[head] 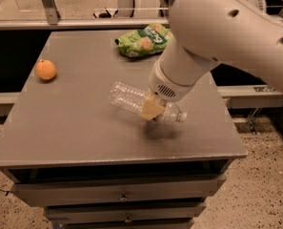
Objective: Move water bottle near green rice chip bag
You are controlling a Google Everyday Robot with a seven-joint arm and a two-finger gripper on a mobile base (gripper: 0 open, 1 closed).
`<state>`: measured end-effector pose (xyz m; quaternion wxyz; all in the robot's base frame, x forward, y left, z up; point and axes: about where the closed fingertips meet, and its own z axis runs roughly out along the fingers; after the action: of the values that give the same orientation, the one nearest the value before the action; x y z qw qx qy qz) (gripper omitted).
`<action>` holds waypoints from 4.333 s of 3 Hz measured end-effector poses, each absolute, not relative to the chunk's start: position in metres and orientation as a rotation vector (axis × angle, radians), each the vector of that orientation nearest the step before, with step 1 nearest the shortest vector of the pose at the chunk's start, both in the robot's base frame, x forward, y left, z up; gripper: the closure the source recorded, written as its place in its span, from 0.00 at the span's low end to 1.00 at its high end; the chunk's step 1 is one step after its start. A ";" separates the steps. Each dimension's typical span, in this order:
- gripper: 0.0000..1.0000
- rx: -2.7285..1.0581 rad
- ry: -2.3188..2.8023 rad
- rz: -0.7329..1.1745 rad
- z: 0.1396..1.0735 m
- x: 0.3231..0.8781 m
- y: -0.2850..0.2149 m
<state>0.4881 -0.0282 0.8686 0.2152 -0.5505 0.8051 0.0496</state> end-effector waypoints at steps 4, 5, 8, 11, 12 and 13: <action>1.00 -1.578 2.023 -0.038 0.891 0.536 -0.084; 1.00 -1.597 1.980 -0.078 0.897 0.580 -0.104; 0.83 -1.810 1.868 -0.090 0.874 0.678 -0.079; 0.13 -1.884 1.859 -0.174 0.862 0.698 -0.078; 0.00 -1.889 1.862 -0.199 0.862 0.700 -0.081; 0.00 -1.889 1.862 -0.200 0.862 0.700 -0.081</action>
Offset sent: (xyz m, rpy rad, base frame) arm -0.0053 -0.0090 0.0108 -0.0294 -0.0594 0.0558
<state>0.6998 -0.0812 0.8616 0.2385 -0.6895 0.6800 -0.0730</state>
